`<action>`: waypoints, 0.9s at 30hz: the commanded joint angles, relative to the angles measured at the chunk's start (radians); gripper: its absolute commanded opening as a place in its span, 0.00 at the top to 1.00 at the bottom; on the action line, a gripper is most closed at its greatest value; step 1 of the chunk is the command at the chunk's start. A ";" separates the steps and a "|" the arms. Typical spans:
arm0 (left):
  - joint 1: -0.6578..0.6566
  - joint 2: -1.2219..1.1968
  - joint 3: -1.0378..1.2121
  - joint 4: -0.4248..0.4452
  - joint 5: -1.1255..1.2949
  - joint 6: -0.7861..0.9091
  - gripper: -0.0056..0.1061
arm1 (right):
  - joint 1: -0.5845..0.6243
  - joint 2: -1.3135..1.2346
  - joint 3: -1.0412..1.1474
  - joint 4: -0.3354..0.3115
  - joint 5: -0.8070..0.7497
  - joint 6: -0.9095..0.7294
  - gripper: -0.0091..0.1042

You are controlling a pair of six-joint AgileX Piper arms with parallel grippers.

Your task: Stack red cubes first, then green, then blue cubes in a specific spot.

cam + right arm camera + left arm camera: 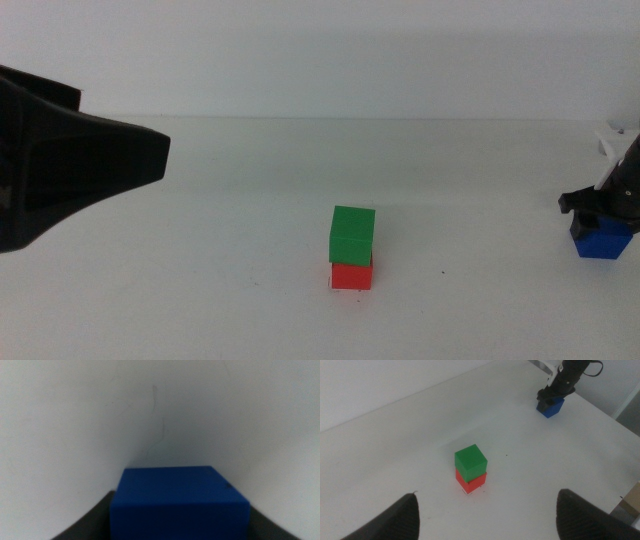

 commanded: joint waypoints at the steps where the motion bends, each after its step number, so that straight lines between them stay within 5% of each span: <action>1: 0.001 -0.004 0.002 0.004 -0.013 0.002 0.11 | -0.008 -0.016 -0.004 -0.010 -0.004 0.011 0.70; 3: 0.001 -0.004 0.002 0.004 -0.013 0.002 0.11 | 0.014 -0.059 -0.004 -0.016 0.018 0.039 0.94; 7: 0.001 -0.004 0.002 0.004 -0.013 0.002 0.11 | 0.158 -0.233 -0.007 -0.054 0.109 0.212 0.91; 15: 0.001 -0.005 0.002 0.000 -0.013 0.002 0.11 | 0.641 -0.285 -0.218 -0.220 0.363 0.705 0.91; 19: 0.001 -0.005 0.002 0.000 -0.013 0.002 0.11 | 0.798 -0.212 -0.343 -0.219 0.419 0.820 0.91; 22: 0.001 -0.005 0.002 0.000 -0.013 0.002 0.11 | 0.820 -0.159 -0.427 -0.150 0.433 0.833 0.91; 27: 0.001 -0.005 0.002 0.000 -0.013 0.002 0.11 | 0.851 -0.069 -0.508 -0.140 0.433 0.837 0.91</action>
